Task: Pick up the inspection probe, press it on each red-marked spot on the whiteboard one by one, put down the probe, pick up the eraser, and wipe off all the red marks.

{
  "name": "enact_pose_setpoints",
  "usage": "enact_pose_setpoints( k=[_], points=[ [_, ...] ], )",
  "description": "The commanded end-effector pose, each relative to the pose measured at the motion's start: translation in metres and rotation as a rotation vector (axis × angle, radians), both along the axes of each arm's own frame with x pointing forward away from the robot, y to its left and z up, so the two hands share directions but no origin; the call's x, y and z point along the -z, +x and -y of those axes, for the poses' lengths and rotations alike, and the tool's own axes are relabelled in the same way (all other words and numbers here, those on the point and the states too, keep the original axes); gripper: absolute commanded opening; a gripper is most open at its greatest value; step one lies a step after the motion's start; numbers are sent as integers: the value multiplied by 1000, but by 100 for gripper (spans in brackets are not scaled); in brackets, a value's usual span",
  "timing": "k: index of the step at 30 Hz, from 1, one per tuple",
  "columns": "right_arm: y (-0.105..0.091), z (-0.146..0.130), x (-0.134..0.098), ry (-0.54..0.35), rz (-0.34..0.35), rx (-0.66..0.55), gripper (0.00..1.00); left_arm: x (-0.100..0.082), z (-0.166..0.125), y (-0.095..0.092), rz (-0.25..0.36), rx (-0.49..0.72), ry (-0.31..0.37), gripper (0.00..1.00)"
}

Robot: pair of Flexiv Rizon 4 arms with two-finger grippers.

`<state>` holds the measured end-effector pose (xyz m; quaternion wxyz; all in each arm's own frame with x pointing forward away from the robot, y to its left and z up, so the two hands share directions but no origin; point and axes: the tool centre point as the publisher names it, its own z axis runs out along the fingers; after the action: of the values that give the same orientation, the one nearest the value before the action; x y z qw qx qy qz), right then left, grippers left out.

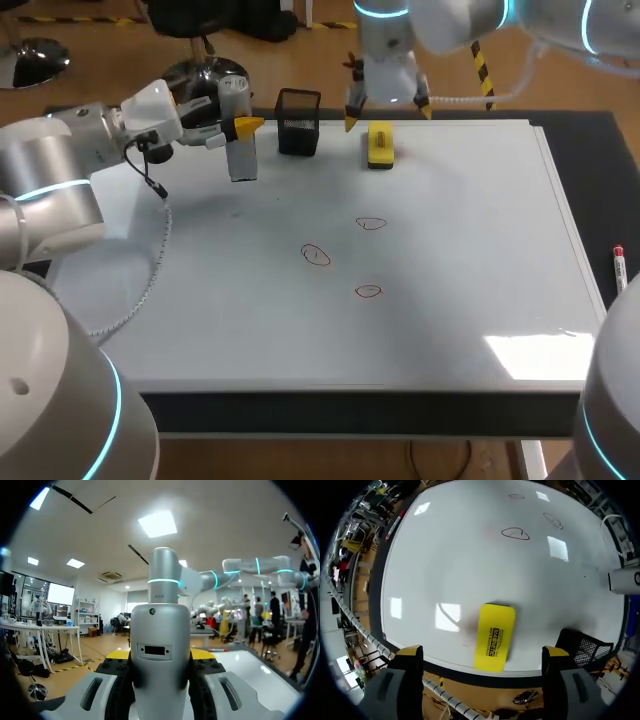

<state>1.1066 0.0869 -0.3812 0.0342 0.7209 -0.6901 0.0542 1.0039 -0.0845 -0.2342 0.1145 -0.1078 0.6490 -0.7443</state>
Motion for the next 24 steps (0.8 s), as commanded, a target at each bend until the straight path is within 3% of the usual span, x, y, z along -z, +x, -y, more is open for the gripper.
enact_pose_setpoints(
  k=[1,9,24],
  points=[
    [7,-3,6,-44,1,20,100,0,0,0,2,0,-1,0],
    [19,-8,15,10,12,111,100,0,0,0,2,0,-1,0],
    [10,-18,41,33,-26,116,100,0,0,0,2,0,-1,0]
  ],
)
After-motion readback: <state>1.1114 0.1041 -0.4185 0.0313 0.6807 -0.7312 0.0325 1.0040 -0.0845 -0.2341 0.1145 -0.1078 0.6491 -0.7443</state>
